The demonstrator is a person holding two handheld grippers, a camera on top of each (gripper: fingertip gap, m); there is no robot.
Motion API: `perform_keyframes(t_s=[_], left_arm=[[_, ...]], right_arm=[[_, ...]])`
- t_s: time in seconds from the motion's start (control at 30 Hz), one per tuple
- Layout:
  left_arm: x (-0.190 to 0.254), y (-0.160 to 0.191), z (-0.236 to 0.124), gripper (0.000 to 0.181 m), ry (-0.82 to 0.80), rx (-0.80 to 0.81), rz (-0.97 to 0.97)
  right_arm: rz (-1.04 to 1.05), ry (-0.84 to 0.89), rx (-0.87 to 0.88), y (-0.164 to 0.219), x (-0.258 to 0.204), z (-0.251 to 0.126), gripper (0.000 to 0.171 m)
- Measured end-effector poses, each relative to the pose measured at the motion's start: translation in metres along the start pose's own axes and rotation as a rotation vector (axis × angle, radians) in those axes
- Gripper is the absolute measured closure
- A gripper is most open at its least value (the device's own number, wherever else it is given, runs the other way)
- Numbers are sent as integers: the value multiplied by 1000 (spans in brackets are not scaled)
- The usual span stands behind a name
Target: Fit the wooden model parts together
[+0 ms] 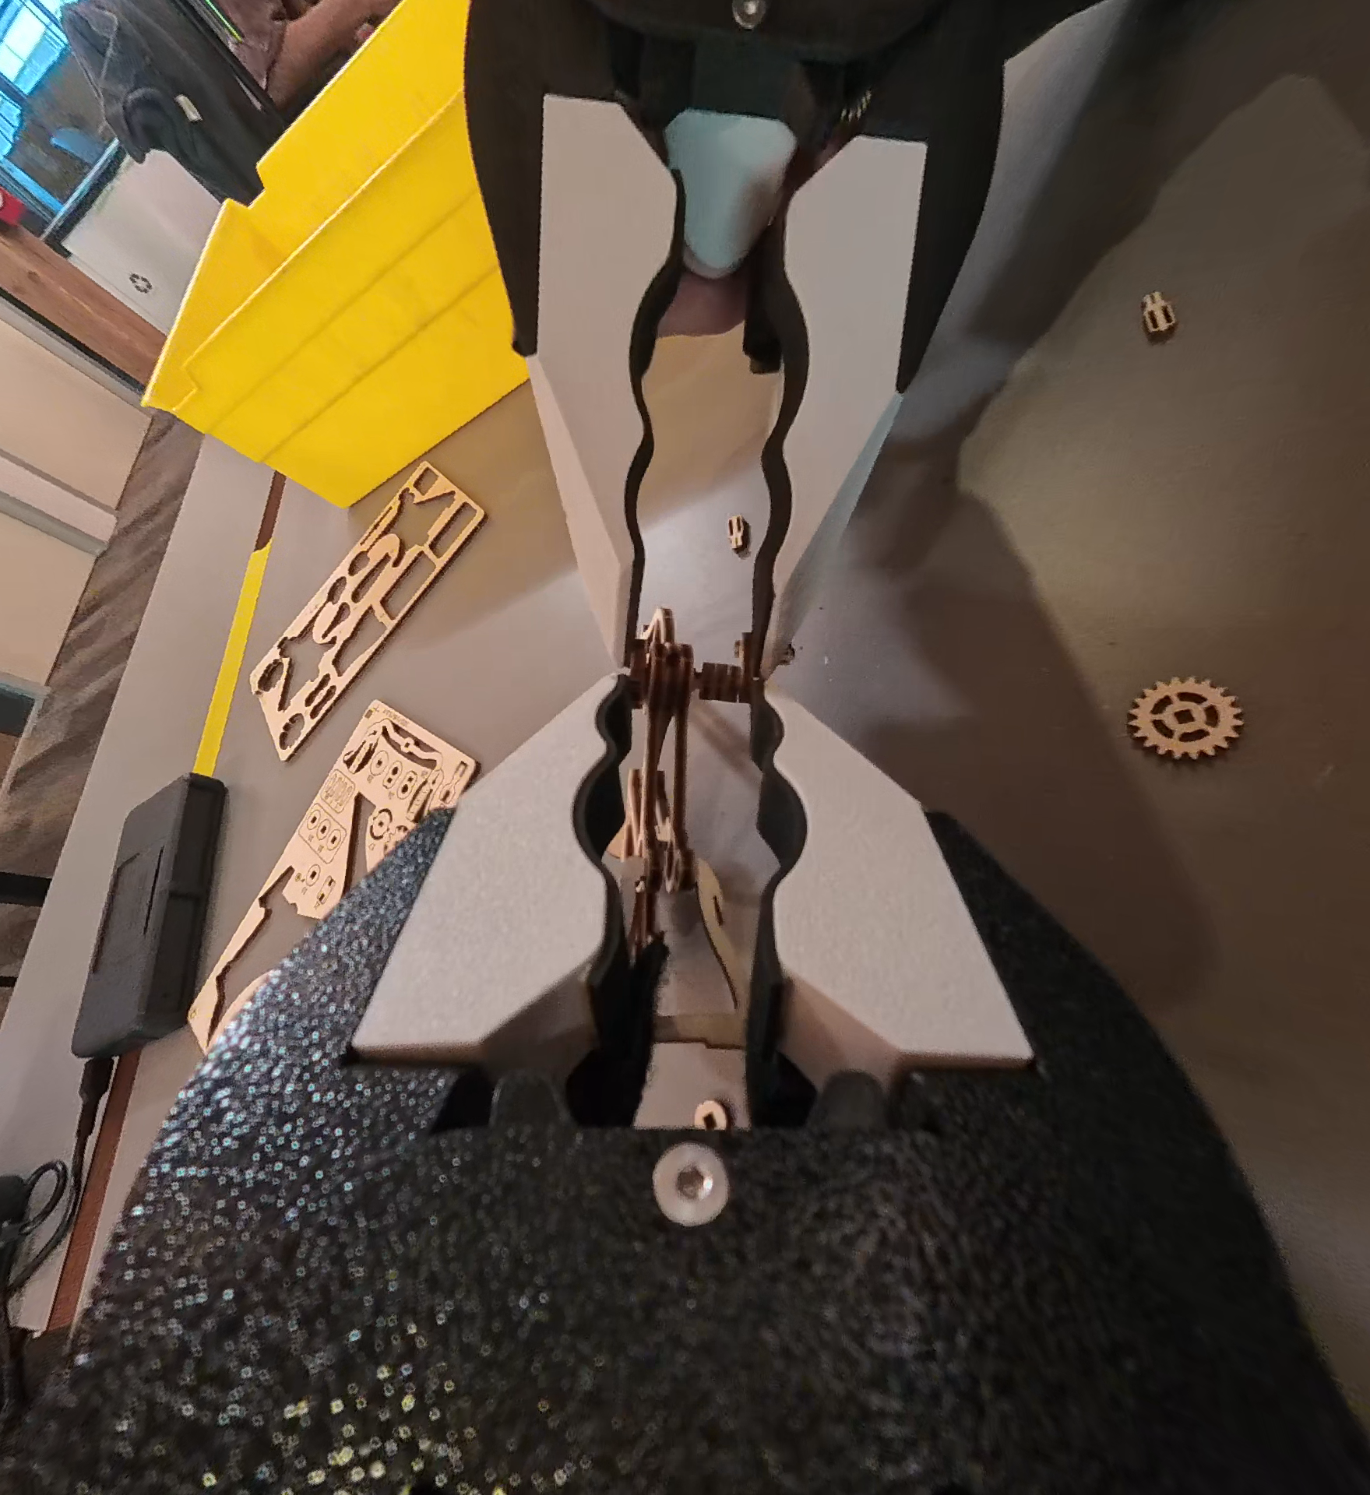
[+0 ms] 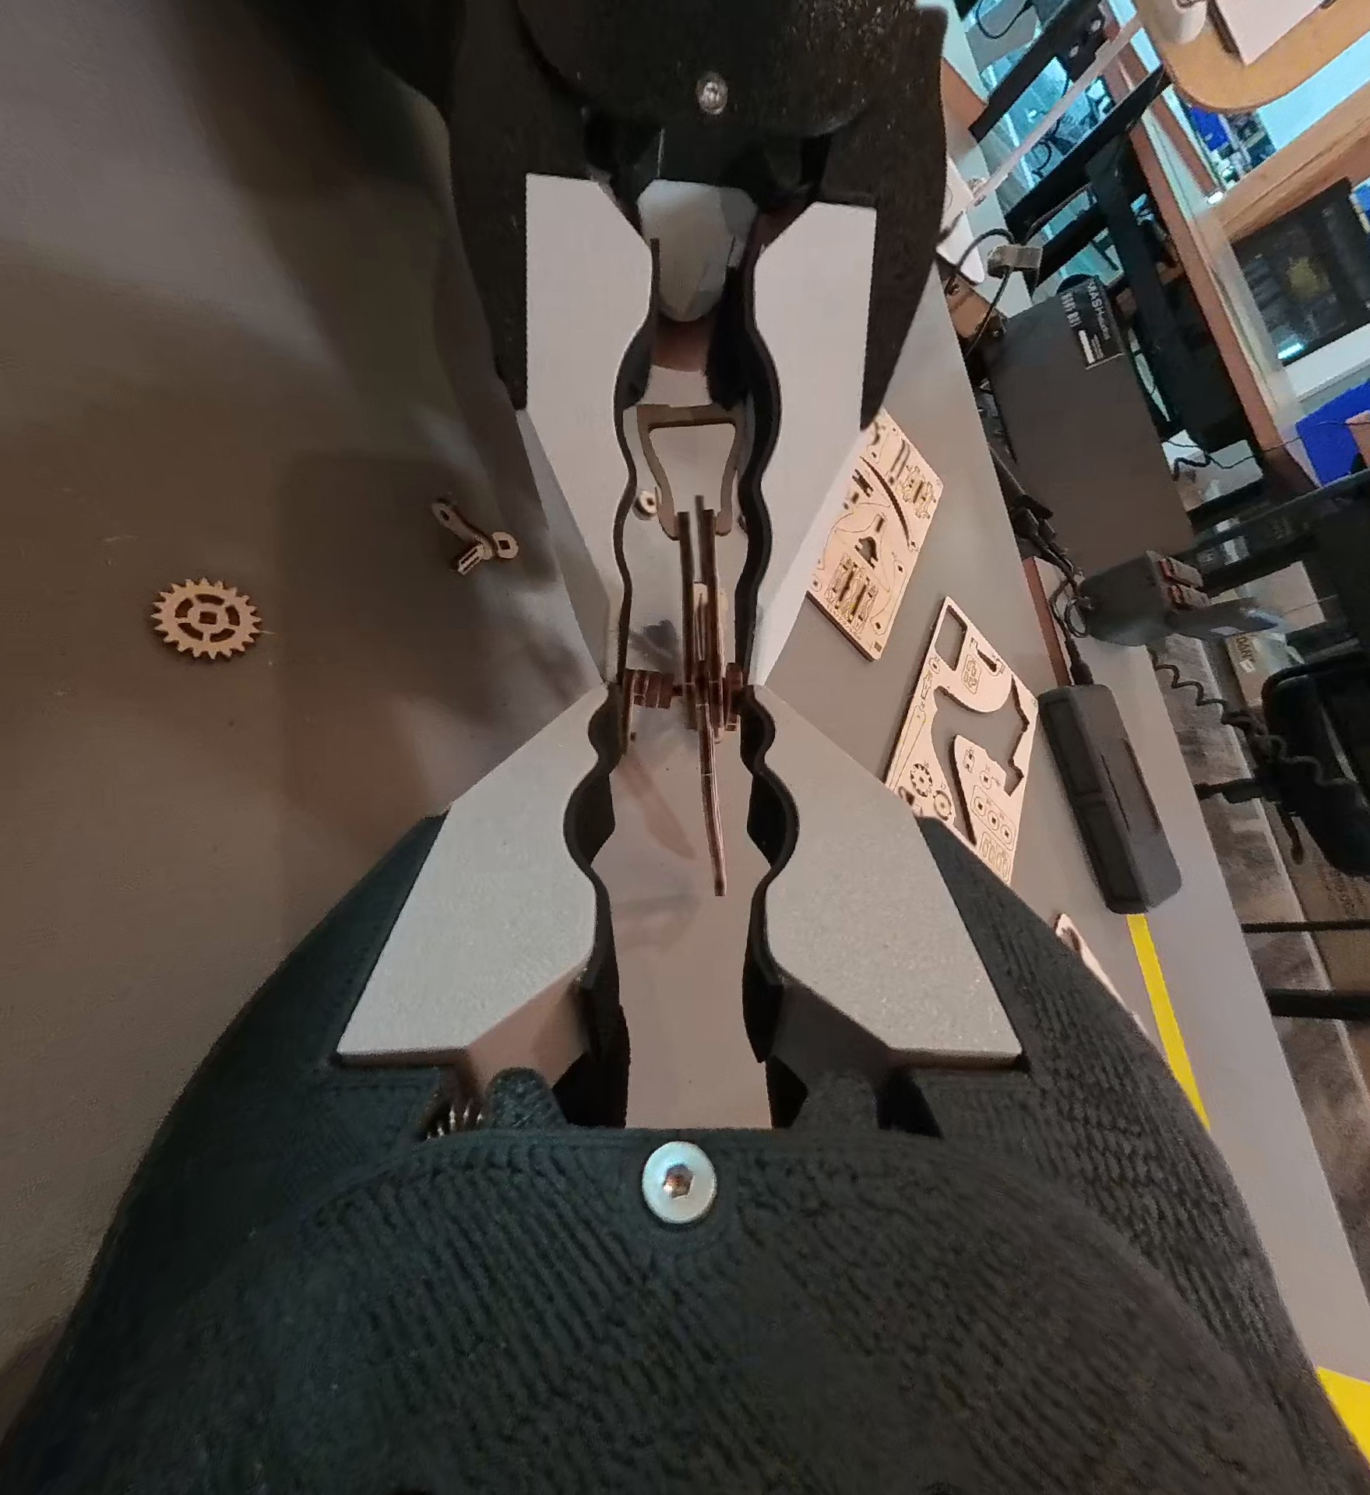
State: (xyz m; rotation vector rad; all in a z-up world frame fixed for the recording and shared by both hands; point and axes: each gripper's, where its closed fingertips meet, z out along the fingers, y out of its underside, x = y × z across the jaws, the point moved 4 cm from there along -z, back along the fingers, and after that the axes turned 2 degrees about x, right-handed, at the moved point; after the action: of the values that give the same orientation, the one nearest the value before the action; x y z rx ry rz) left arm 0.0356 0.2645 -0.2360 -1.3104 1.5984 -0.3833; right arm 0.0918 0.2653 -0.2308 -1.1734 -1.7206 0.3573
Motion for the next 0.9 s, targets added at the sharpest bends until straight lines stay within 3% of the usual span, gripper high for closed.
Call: perform_keyframes(t_s=[0.5,0.8,0.9], left_arm=[[6,4,9,152,-167,-25,232],[-1,-7,-2,153,-172,67,139],[-6,-17,-12,154,-164,164,70]], right_arm=[[67,-1,57,8,-1,1,144],[193,-2,191,-4,6,-6,143],[240,-6,266,-8,12,-15,134]])
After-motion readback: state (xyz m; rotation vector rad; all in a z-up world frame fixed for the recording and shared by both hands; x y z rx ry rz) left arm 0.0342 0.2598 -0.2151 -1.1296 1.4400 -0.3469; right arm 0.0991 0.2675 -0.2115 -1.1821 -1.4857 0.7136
